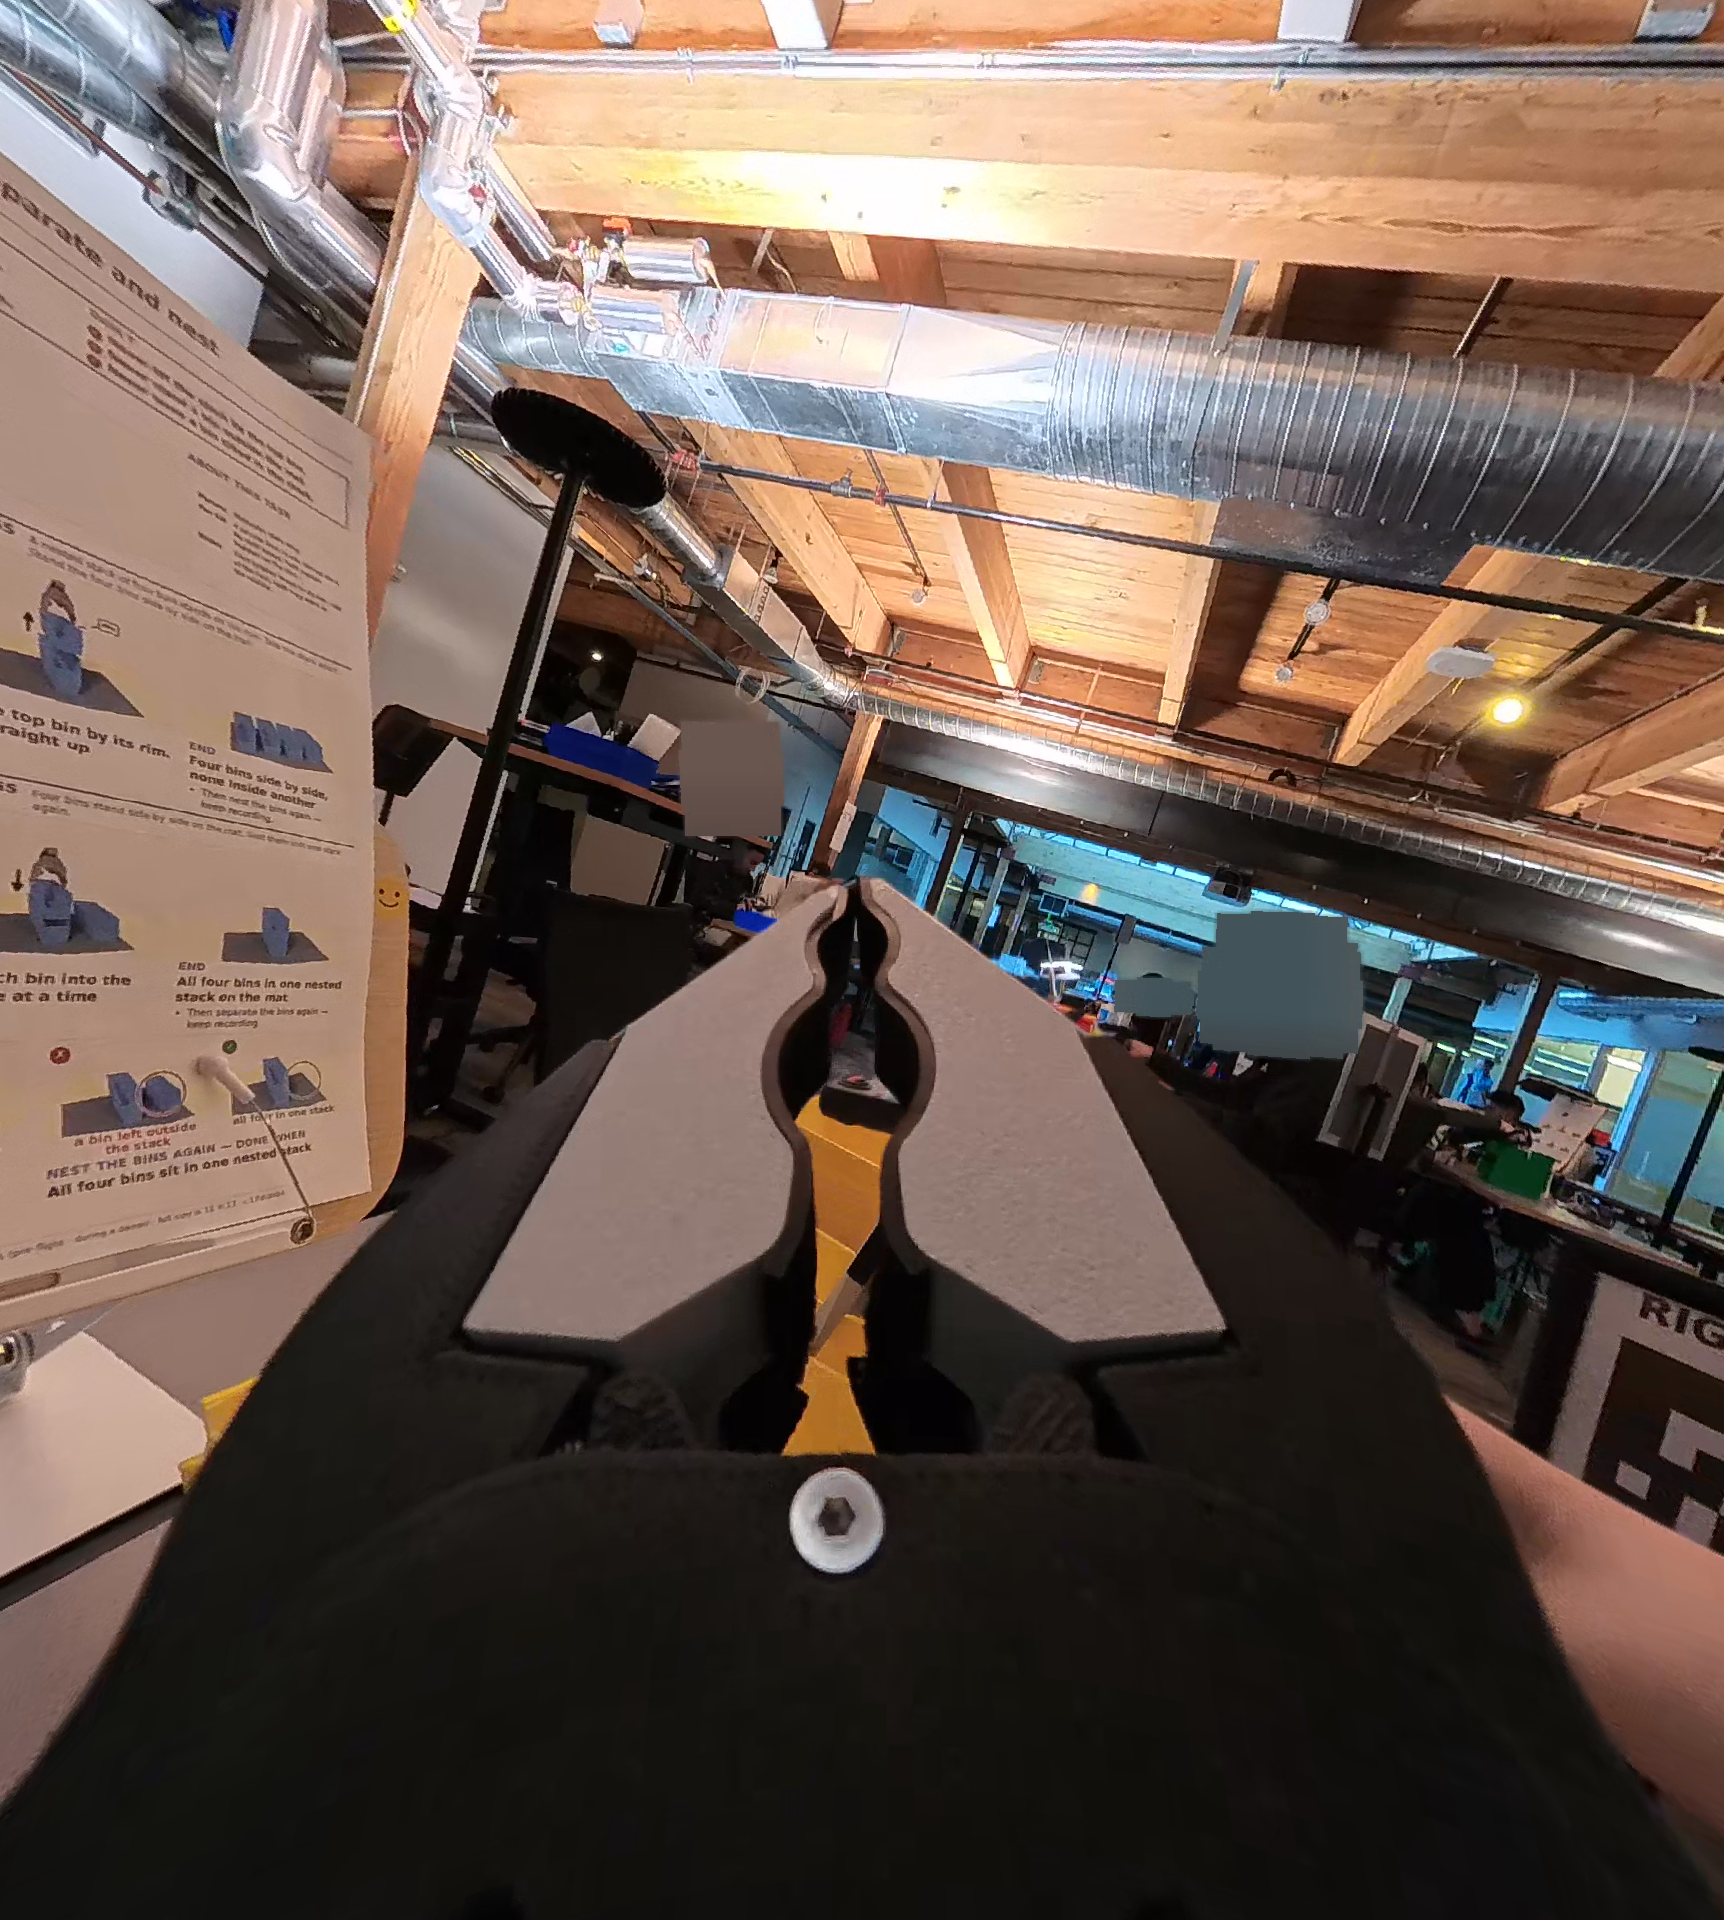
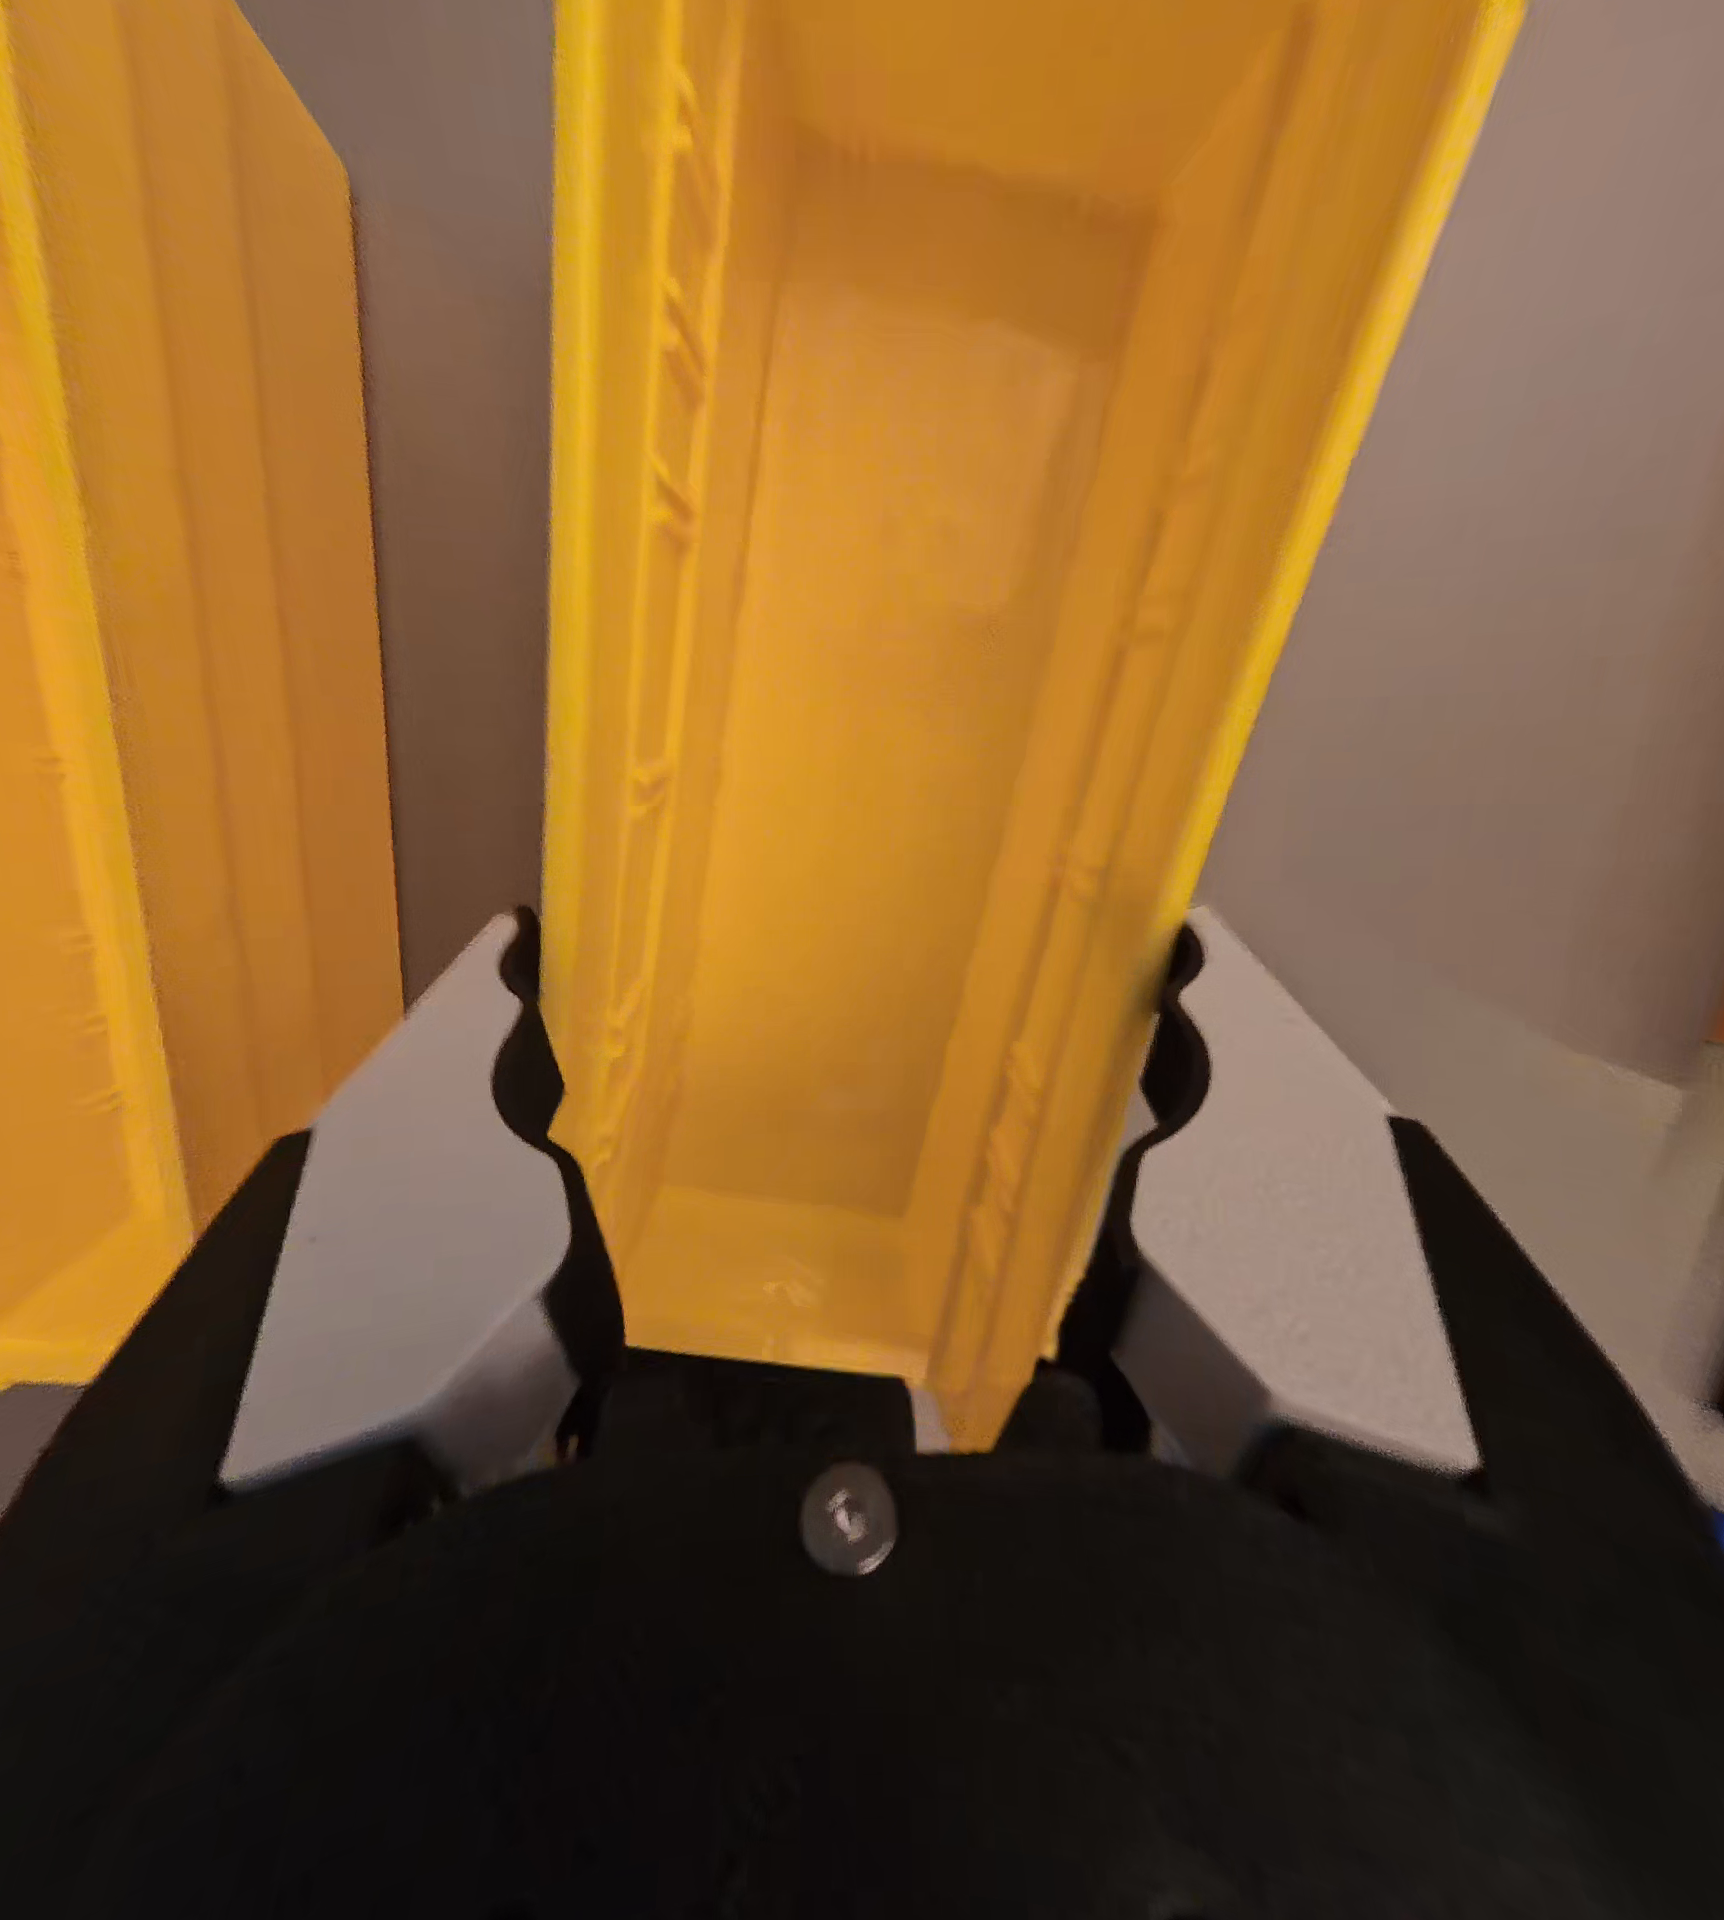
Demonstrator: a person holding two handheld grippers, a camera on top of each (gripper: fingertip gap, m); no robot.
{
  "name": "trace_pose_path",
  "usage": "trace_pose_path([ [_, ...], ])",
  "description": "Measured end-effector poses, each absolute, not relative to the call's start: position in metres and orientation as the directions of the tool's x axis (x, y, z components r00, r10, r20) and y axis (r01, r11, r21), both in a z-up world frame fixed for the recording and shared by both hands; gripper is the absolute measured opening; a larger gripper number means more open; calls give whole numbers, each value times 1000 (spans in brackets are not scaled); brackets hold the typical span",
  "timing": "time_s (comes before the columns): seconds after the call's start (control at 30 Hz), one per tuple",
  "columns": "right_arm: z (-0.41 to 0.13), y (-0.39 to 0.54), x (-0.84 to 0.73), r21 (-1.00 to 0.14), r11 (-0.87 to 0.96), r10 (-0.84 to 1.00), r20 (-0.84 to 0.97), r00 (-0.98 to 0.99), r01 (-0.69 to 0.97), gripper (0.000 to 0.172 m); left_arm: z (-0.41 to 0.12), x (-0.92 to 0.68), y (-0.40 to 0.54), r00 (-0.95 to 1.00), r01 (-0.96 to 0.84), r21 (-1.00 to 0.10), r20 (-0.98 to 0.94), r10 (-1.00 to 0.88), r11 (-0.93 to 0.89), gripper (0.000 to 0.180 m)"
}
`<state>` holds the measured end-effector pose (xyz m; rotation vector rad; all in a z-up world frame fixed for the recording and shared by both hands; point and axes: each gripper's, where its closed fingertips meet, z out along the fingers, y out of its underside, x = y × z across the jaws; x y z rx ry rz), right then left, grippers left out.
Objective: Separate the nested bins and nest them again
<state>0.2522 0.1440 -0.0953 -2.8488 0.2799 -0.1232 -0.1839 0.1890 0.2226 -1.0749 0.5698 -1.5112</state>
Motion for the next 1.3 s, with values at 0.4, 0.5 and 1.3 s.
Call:
trace_pose_path([
  [0.4, -97, 144, 246, -284, -957, -83, 44, 996, -67, 137, 205, -145, 185, 87, 406, -883, 295, -952, -237, 0],
  [0.5, -75, 149, 248, -341, -940, -42, 106, 993, -3, 138, 202, -129, 172, 88, 348, -915, 248, -965, -204, 0],
  [1.3, 177, 186, 213, -948, 318, -3, 23, 1000, 23, 95, 15, -58, 240, 574, -384, -848, 91, -814, -366, 127],
])
